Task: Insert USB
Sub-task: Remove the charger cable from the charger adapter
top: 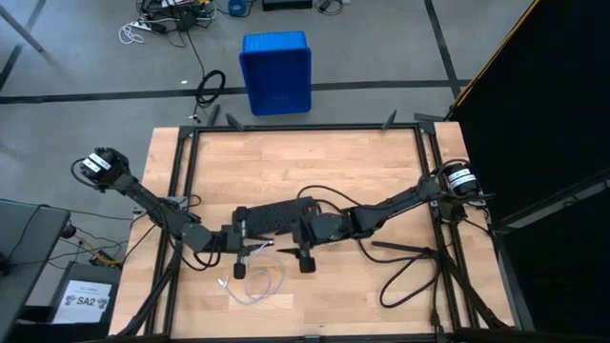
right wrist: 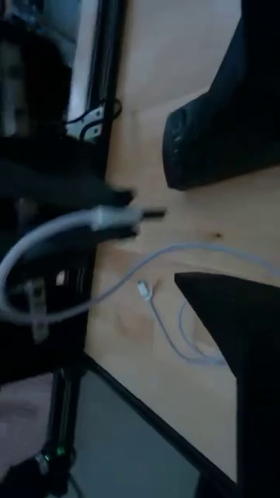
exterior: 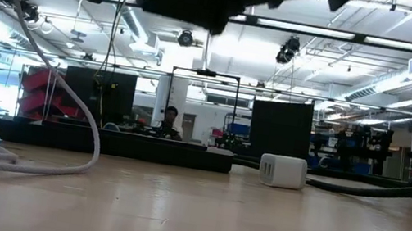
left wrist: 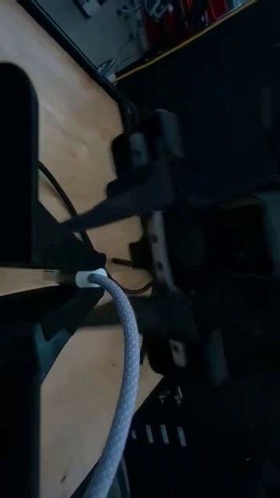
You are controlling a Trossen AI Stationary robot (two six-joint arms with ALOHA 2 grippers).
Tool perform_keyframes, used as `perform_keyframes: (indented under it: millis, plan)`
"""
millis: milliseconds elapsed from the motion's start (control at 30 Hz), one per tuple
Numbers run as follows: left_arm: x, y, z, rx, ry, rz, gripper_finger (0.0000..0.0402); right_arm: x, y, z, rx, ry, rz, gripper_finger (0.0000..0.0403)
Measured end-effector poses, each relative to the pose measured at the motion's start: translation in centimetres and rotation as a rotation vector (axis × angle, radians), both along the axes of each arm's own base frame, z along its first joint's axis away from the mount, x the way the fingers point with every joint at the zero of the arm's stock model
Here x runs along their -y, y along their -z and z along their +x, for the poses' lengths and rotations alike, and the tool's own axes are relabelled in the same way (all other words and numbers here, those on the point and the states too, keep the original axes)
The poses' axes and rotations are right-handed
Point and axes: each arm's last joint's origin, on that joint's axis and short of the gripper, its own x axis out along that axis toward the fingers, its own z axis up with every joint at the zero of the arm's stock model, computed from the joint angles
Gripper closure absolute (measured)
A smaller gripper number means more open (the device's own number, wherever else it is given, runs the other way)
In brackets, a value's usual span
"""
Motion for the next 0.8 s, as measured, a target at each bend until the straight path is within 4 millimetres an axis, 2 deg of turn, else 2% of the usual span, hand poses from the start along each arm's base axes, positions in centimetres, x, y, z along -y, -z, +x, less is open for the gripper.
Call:
perform_keyframes:
  millis: [167, 333, 567, 800]
  plan:
    - [-0.2, -0.4, 0.1, 0.037, -0.070, 0.074, 0.0400, 1.0, 2.0, 0.7, 0.000, -0.005, 0.150, 0.0242]
    - [-0.8, -0.1, 0.1, -0.012, -0.233, 0.276, 0.0400, 1.2, 4.2, 1.4, -0.018, -0.052, 0.194, 0.0247]
    - [-1.0, 0.9, 0.2, -0.132, -0.378, 0.537, 0.0400, 2.1, 3.5, 1.9, 0.069, 0.000, 0.266, 0.0247]
    - [-0.8, 2.7, 0.7, -0.255, -0.433, 0.792, 0.0401, 4.8, 2.5, 2.6, 0.173, 0.076, 0.413, 0.0247]
